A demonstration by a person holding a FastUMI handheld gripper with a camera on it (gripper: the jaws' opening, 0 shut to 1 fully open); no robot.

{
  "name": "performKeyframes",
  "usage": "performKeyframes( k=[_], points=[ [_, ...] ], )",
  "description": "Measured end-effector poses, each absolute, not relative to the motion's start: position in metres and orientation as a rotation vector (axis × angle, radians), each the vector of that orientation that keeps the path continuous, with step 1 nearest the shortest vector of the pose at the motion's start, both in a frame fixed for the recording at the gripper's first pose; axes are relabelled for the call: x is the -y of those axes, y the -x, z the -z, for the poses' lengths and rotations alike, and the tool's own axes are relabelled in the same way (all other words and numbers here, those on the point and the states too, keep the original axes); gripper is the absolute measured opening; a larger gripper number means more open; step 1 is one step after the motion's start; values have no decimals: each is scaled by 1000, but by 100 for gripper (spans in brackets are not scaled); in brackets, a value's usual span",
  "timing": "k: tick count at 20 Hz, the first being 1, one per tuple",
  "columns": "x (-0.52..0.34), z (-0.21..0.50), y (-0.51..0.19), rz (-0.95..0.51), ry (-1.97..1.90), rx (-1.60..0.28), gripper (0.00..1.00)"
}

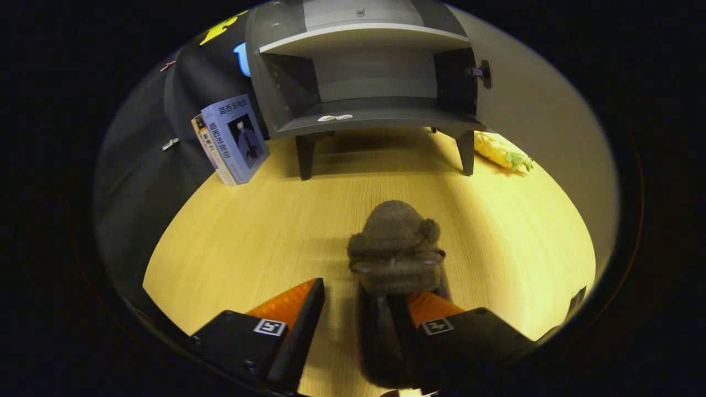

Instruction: Open the shoe cabinet door, grab the shoes and put them into the shoe cabinet, then close the shoe cabinet door.

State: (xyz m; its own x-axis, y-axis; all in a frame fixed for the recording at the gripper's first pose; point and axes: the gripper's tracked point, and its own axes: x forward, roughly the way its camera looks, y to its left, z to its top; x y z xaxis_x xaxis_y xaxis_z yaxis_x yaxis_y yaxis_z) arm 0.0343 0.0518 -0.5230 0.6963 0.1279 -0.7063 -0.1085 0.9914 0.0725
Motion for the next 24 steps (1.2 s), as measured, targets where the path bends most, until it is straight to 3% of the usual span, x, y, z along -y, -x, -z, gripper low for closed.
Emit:
performKeyframes(
  k=[4, 5, 6, 10, 24],
  points=[
    [-51, 526, -48, -75, -56, -764, 22],
    [-49, 522, -50, -67, -54, -754, 22],
    [-48, 520, -50, -70, -44, -751, 6],
    [-47, 486, -47, -106, -57, -742, 6],
    [-51, 235, -85, -138, -135, -594, 6]
  ],
)
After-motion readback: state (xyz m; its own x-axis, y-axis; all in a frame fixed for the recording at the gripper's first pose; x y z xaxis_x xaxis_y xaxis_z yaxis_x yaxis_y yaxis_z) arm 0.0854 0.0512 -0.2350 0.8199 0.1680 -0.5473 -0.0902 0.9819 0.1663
